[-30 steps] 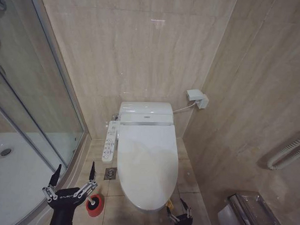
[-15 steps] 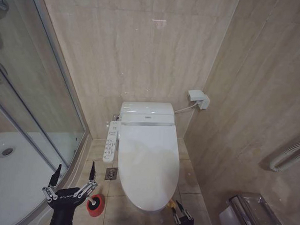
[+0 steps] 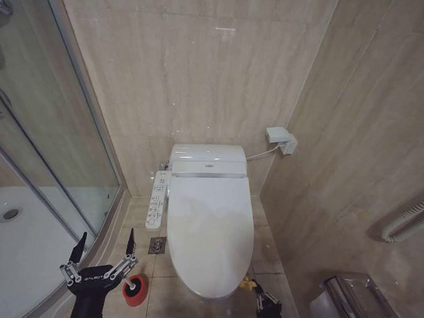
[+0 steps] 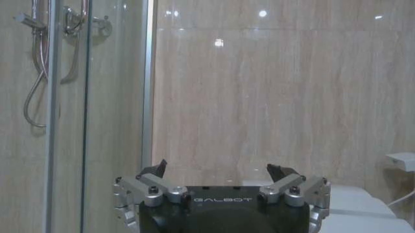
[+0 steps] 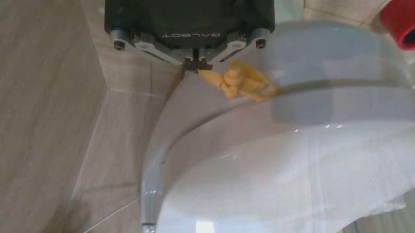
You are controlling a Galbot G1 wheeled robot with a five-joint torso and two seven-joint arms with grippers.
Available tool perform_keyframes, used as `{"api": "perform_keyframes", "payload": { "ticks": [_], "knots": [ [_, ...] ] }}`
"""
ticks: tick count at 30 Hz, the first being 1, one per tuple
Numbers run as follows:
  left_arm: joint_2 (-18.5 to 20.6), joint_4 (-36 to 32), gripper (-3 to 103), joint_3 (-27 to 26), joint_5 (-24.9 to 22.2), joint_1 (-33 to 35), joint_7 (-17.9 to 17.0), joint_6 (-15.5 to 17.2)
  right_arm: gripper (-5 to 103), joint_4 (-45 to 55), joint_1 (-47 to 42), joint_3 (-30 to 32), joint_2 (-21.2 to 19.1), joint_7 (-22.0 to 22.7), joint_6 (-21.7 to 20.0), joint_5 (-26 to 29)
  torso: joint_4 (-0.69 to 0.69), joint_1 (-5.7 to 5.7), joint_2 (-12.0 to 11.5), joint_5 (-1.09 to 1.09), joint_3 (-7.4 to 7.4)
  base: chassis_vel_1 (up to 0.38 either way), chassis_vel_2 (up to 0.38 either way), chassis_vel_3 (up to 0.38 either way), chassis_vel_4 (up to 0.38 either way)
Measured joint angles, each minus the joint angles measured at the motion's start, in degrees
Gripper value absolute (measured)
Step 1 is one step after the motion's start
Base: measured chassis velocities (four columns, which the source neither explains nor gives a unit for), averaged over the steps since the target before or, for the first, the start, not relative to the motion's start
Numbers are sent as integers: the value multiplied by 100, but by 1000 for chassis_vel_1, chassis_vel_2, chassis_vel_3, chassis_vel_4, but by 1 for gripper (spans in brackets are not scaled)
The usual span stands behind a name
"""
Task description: Open the toilet lid, clean the toilet bowl with a toilet brush, close the toilet lid, and flush.
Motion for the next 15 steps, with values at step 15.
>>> {"api": "perform_keyframes", "payload": {
  "ticks": [15],
  "knots": [
    [0,0,100,0,0,0,0,0,0,874,-583,480,-13,-427,348,999,-2,0,0,-1,0,0,0,0,0]
  ]
}}
